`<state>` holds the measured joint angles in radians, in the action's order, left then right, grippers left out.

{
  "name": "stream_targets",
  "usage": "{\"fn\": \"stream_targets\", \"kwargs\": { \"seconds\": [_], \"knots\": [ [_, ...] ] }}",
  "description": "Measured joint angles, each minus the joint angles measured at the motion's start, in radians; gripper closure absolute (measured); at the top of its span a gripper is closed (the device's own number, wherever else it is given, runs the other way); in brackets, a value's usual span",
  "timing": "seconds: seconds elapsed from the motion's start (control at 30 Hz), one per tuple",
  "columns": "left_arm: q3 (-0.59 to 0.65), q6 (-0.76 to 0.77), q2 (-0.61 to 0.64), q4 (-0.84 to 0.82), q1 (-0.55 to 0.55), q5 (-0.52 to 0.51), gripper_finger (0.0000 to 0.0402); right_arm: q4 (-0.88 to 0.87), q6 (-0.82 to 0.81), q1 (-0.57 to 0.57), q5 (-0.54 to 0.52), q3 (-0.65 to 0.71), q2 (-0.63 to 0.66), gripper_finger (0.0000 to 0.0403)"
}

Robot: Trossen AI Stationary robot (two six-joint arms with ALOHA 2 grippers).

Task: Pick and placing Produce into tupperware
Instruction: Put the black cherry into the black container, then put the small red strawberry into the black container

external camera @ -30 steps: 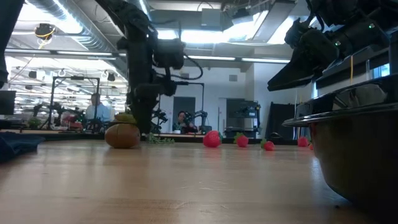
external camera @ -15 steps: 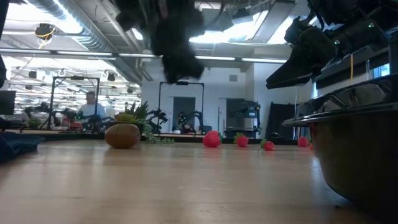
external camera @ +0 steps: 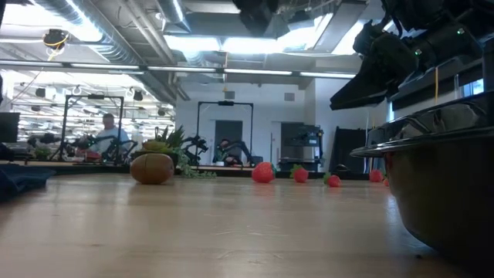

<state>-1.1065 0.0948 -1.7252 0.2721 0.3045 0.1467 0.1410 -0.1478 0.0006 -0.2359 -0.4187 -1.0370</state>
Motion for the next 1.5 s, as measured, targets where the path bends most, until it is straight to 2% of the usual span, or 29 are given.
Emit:
{"fn": "stream_targets", "kwargs": {
  "seconds": [0.27,0.5,0.8,1.03,1.5],
  "knots": [
    [-0.016,0.051,-0.197,0.205,0.009,0.003,0.0289,0.002,-0.003,0.000,0.000,0.000,0.000,0.0210],
    [-0.149,0.026,-0.347,0.201,0.048,0.121,0.0298,0.003,-0.003,0.000,0.000,0.000,0.000,0.0210],
    [-0.331,0.029,-0.516,0.068,0.054,0.133,0.0280,0.002,-0.004,0.000,0.000,0.000,0.000,0.0210],
    [-0.355,0.029,-0.529,0.078,0.054,0.149,0.0288,-0.004,-0.004,0.000,0.000,0.000,0.000,0.0210],
    [-0.355,0.026,-0.523,0.076,0.032,0.153,0.0215,-0.013,-0.005,0.000,0.000,0.000,0.000,0.0210]
  ]
}}
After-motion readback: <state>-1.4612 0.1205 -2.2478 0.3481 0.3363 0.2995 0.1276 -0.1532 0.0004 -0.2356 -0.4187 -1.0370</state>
